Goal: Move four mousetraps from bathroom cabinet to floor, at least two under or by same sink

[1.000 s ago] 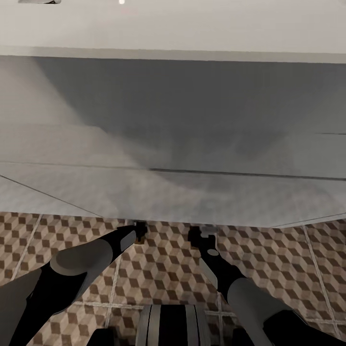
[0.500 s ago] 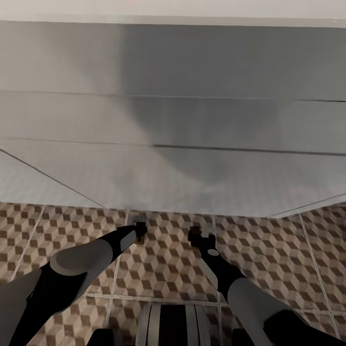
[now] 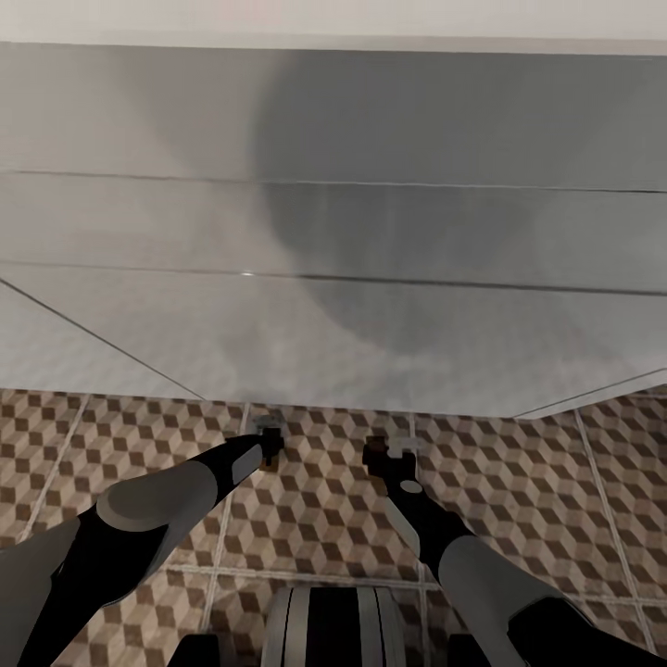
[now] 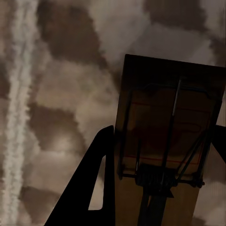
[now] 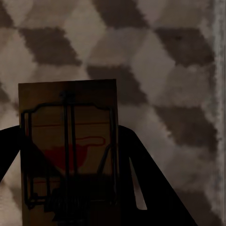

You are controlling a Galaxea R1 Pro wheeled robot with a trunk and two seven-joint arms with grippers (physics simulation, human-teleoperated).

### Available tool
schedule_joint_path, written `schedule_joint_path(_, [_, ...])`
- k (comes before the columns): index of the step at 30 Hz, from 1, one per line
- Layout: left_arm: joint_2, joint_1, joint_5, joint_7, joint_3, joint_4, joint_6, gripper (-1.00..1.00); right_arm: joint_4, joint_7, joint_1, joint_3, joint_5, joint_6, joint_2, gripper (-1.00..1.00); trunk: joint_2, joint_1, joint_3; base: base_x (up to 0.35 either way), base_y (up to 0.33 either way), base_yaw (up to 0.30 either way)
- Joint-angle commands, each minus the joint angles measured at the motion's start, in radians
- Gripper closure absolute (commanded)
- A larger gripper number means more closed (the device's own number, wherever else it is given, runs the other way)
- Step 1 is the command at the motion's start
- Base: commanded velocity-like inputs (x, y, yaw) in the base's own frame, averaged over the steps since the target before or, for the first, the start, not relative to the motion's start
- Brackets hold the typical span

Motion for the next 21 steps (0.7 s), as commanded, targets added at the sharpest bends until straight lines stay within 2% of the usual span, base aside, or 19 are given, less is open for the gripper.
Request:
schedule_joint_path(1, [0.0, -0.001, 0.002, 0.009, -0.007, -0.002, 0.002, 1.0, 0.001, -0.004, -0.001, 0.008, -0.014, -0.006, -0.001, 1.0, 0.0, -0.001, 0.003, 0.0, 0.0, 0.0])
schedule_joint_path(5, [0.0, -0.001, 0.002, 0.009, -0.007, -0.001, 0.002, 1.0, 0.001, -0.004, -0.001, 0.008, -0.014, -0.006, -0.001, 1.0, 0.001, -0.002, 0.019, 0.0, 0.0, 0.0])
schedule_joint_path(21, [0.002, -0.001, 0.002, 0.009, -0.006, -0.001, 0.001, 1.0, 0.001, -0.004, -0.001, 0.008, -0.014, -0.006, -0.001, 1.0, 0.001, -0.002, 0.019, 0.0, 0.0, 0.0])
